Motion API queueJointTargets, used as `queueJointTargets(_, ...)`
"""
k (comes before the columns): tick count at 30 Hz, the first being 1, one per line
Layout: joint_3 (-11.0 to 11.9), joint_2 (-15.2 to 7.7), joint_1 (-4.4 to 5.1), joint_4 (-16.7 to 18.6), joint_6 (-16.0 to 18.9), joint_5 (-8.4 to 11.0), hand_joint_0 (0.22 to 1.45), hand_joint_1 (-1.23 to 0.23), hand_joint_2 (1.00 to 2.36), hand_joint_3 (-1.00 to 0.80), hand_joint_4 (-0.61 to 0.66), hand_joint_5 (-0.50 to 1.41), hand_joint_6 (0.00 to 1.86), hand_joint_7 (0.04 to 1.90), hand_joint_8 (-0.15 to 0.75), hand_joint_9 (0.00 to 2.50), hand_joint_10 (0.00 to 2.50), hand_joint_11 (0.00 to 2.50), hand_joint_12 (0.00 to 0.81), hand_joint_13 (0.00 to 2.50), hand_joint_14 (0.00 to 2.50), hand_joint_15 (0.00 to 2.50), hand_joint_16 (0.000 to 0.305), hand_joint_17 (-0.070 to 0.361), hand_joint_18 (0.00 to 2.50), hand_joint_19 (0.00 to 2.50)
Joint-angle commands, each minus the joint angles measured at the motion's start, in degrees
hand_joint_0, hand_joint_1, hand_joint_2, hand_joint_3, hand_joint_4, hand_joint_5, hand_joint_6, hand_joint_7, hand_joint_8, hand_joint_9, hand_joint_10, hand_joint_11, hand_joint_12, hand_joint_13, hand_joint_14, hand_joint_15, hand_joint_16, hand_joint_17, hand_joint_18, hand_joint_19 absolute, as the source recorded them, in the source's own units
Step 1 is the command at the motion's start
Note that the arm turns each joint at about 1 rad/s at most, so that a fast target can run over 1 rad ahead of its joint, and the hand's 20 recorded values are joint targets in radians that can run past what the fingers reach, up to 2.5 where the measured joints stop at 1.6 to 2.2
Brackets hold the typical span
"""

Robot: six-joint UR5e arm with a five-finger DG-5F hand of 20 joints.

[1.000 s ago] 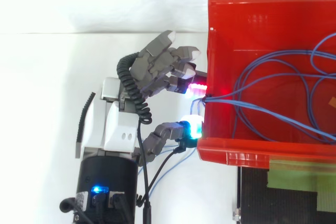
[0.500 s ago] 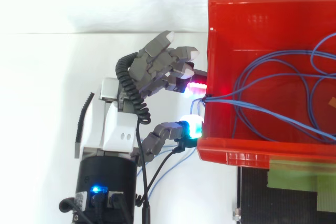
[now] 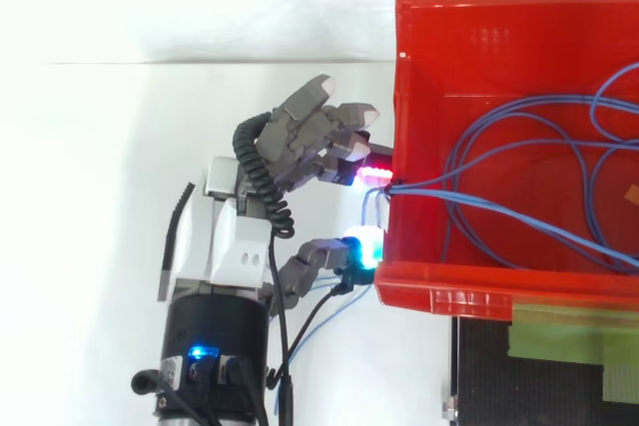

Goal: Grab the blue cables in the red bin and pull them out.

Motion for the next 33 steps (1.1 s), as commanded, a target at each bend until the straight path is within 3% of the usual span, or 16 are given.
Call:
queueJointTargets(1,0.9,-0.1,-0.07,-4.0,0.1,-0.53,0.74,-0.99,1.00,-1.00,0.07,0.82,0.01,0.69,0.214,0.75,0.03,0.99,0.339,0.59,0.02,0.53,0.044,0.099,0.42,0.46)
queueJointTargets(4,1.4,-0.2,-0.07,-6.0,0.0,-0.35,0.74,-0.99,1.00,-1.00,0.07,0.82,0.01,0.69,0.216,0.75,0.03,0.98,0.338,0.59,0.02,0.53,0.044,0.099,0.42,0.45)
queueJointTargets(16,4.7,-0.1,0.01,-4.9,-1.1,-0.44,0.74,-0.99,1.00,-1.00,0.07,0.82,0.01,0.69,0.216,0.75,0.02,0.99,0.338,0.59,0.02,0.53,0.044,0.099,0.42,0.45)
queueJointTargets(22,4.7,-0.2,0.01,-4.8,-3.0,-0.26,0.74,-0.99,1.00,-1.00,0.06,0.82,0.01,0.69,0.214,0.75,0.03,0.98,0.338,0.59,0.02,0.53,0.044,0.098,0.42,0.46)
queueJointTargets(33,4.7,-0.1,0.01,-4.9,-3.0,-0.44,0.75,-0.99,1.00,-1.00,0.05,0.84,0.01,0.72,0.214,0.75,0.03,0.97,0.335,0.59,0.02,0.53,0.043,0.098,0.42,0.45)
